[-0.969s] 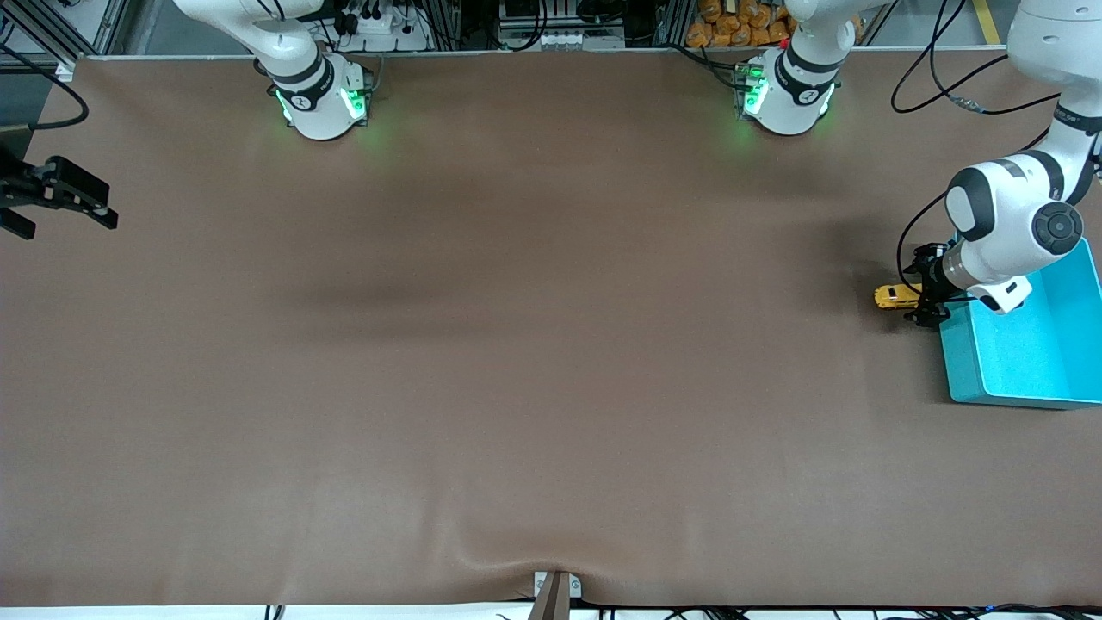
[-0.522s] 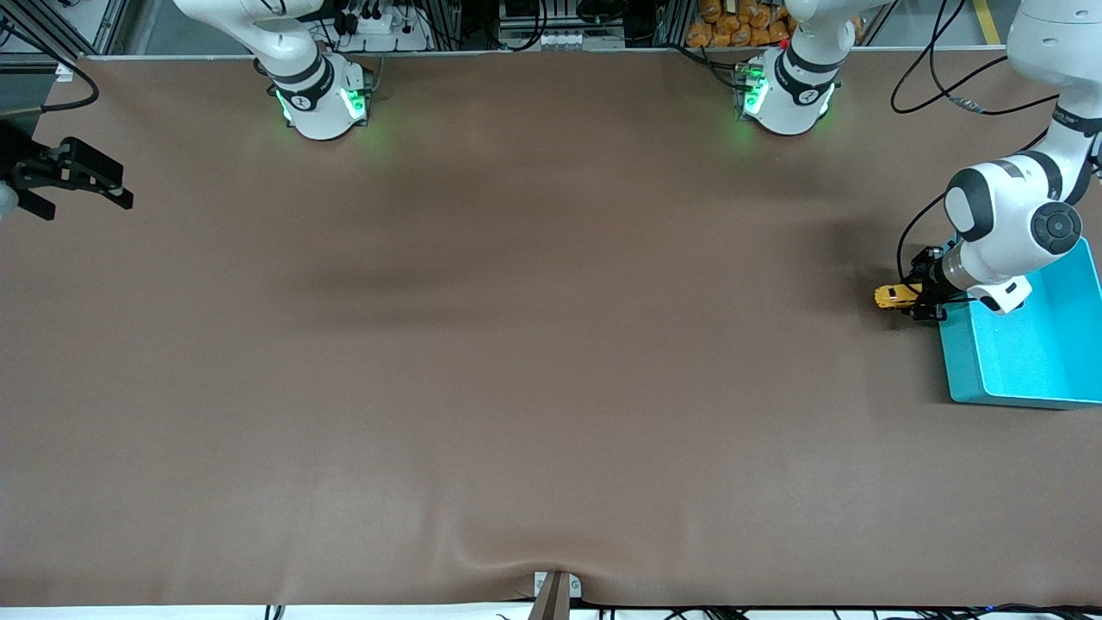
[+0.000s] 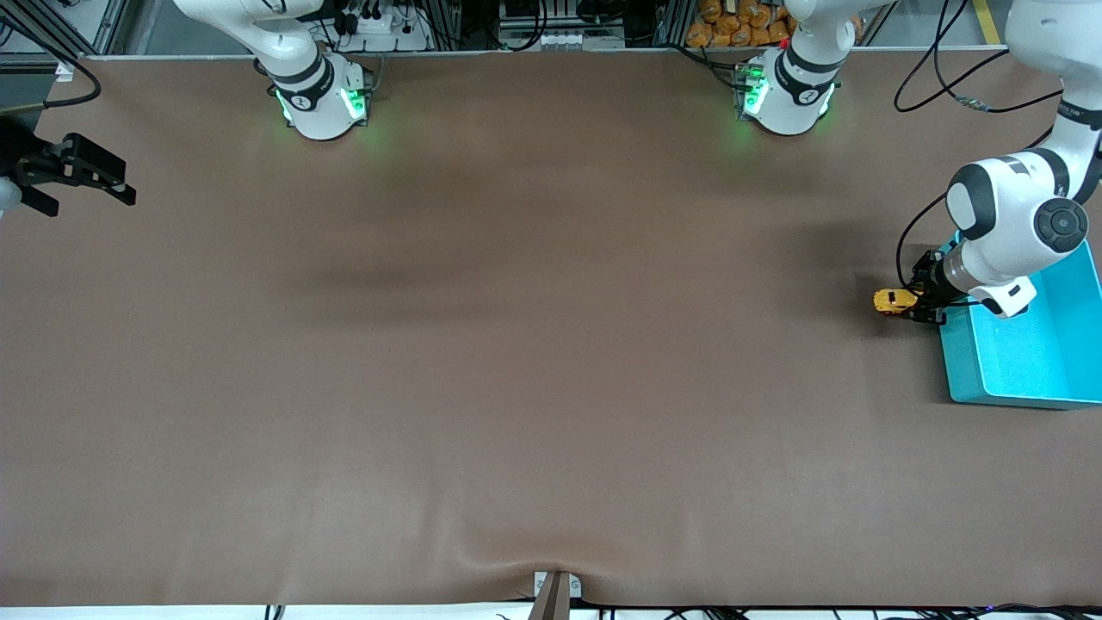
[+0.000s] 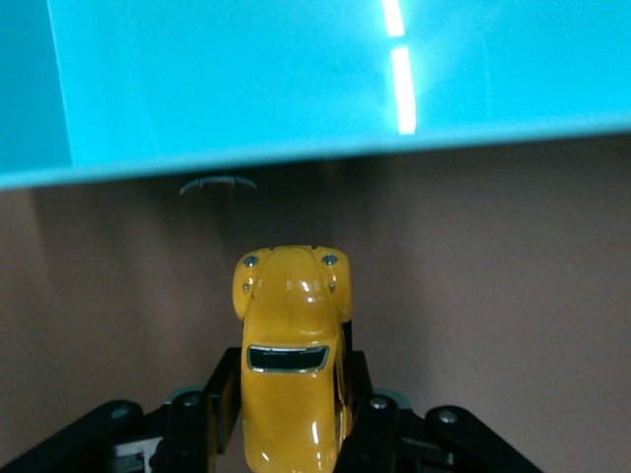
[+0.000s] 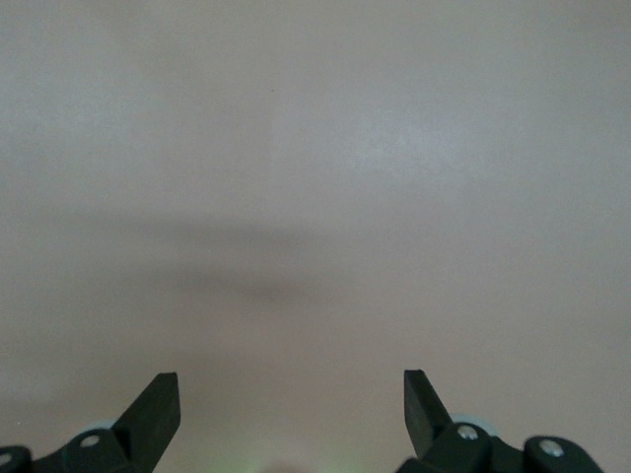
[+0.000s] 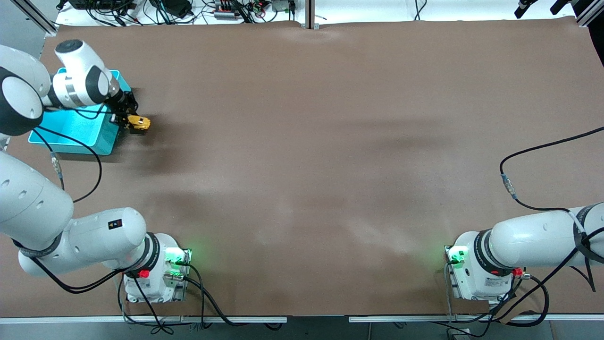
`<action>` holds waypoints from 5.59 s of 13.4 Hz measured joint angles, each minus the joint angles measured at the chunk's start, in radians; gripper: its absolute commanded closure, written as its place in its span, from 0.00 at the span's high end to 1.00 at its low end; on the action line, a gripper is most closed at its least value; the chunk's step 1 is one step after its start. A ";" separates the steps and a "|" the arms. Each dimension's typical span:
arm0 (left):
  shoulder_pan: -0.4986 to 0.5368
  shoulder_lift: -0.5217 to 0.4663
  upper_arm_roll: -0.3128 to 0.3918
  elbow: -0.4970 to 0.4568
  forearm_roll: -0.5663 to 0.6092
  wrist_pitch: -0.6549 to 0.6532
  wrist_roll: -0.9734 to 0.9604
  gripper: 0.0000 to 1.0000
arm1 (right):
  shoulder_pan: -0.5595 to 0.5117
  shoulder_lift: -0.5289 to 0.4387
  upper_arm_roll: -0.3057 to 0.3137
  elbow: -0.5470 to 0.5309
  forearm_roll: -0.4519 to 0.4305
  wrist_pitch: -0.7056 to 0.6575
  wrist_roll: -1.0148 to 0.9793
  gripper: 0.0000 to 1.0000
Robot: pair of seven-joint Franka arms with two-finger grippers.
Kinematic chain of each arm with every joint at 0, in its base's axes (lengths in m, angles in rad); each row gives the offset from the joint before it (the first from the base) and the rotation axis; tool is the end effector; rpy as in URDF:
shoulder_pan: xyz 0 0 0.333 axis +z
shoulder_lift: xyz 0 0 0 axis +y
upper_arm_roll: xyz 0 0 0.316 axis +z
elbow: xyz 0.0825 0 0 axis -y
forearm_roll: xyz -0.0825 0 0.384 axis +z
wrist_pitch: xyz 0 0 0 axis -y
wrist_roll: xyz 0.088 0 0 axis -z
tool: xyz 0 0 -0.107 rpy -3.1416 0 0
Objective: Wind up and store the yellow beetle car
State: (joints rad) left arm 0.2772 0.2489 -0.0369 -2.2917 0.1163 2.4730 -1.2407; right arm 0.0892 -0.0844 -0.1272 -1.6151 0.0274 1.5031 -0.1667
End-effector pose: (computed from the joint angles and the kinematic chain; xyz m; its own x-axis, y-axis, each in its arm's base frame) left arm 0.5087 0.1240 0.2363 0.1829 0.9826 0.0310 0.9801 -0.1797 -0.0841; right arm 0.5208 -0.0198 0.6430 0.9912 0.1308 -0.0215 0.1298 -0.9906 -0.0422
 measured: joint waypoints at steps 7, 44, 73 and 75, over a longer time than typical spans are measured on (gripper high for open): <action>-0.016 -0.167 -0.015 0.085 0.011 -0.264 0.440 0.00 | 0.010 -0.006 0.012 0.000 0.003 -0.004 0.009 1.00; 0.327 0.246 -0.049 0.399 0.126 0.027 1.552 1.00 | 0.013 -0.025 0.024 0.008 0.012 -0.030 0.100 1.00; -0.075 -0.287 -0.167 0.745 -0.156 -1.018 1.406 1.00 | 0.013 -0.025 0.013 0.025 0.012 -0.032 0.062 1.00; -0.075 -0.296 -0.166 0.745 -0.156 -1.026 1.406 1.00 | 0.013 -0.025 0.013 0.025 0.012 -0.032 0.060 1.00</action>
State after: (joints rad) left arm 0.2025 -0.0467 -0.2027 -1.5465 -0.0394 1.4467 0.1654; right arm 0.1026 -0.1092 -0.1145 -1.5906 0.0392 1.4708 -0.1063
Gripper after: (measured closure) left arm 0.000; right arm 0.000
